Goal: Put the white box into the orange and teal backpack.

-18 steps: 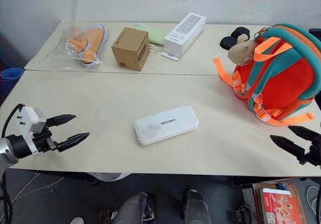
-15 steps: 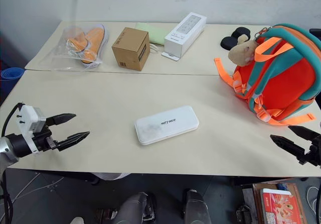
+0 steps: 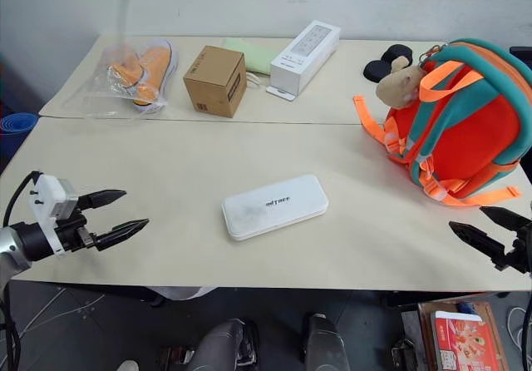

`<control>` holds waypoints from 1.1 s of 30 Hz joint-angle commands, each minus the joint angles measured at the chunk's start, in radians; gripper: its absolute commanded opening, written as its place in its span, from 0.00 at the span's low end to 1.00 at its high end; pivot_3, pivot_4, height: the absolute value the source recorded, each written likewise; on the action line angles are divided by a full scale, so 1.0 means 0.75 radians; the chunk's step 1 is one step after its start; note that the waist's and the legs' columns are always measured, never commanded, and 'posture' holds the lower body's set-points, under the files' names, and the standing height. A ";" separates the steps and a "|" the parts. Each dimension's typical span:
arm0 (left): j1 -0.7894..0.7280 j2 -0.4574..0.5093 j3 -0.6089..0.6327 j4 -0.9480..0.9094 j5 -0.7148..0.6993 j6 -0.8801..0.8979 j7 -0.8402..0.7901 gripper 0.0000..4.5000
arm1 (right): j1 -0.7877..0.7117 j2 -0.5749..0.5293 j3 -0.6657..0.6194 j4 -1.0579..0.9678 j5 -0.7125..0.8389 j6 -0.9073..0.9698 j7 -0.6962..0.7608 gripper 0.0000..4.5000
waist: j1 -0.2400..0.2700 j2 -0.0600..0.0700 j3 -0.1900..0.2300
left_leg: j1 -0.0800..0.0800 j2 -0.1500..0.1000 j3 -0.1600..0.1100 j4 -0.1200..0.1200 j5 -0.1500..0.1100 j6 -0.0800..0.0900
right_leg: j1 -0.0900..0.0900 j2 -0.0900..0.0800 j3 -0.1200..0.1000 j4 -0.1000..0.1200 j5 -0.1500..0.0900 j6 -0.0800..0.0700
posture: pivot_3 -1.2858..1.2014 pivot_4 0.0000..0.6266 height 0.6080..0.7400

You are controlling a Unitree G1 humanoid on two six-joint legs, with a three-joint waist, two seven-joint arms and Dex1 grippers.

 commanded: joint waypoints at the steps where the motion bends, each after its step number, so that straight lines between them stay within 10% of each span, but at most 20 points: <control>1: -0.005 0.007 -0.016 -0.116 -0.066 0.028 -0.025 1.00 | -0.064 -0.046 0.054 -0.051 0.015 -0.007 0.045 0.99 | -0.002 0.000 0.000 | 0.000 0.000 0.000 0.000 0.000 0.000 | 0.000 0.000 0.000 0.000 0.000 0.000 | 0.52 0.24 1.00; 16: -0.218 -0.027 -0.481 -0.109 0.120 -0.079 -0.099 0.05 | -0.679 0.115 0.759 -0.034 -0.120 0.003 0.083 0.03 | -0.001 0.000 0.000 | -0.001 0.000 0.001 0.002 0.002 -0.002 | -0.002 0.003 -0.005 0.004 0.000 -0.001 | 0.52 0.24 1.00; 33: -0.457 -0.157 -0.670 0.172 0.298 -0.158 -0.076 0.02 | -0.884 0.346 0.989 0.155 -0.359 -0.063 -0.039 0.01 | -0.003 0.000 0.000 | -0.001 0.000 0.005 0.005 0.007 0.007 | -0.003 0.005 -0.009 0.012 0.000 0.000 | 0.52 0.24 1.00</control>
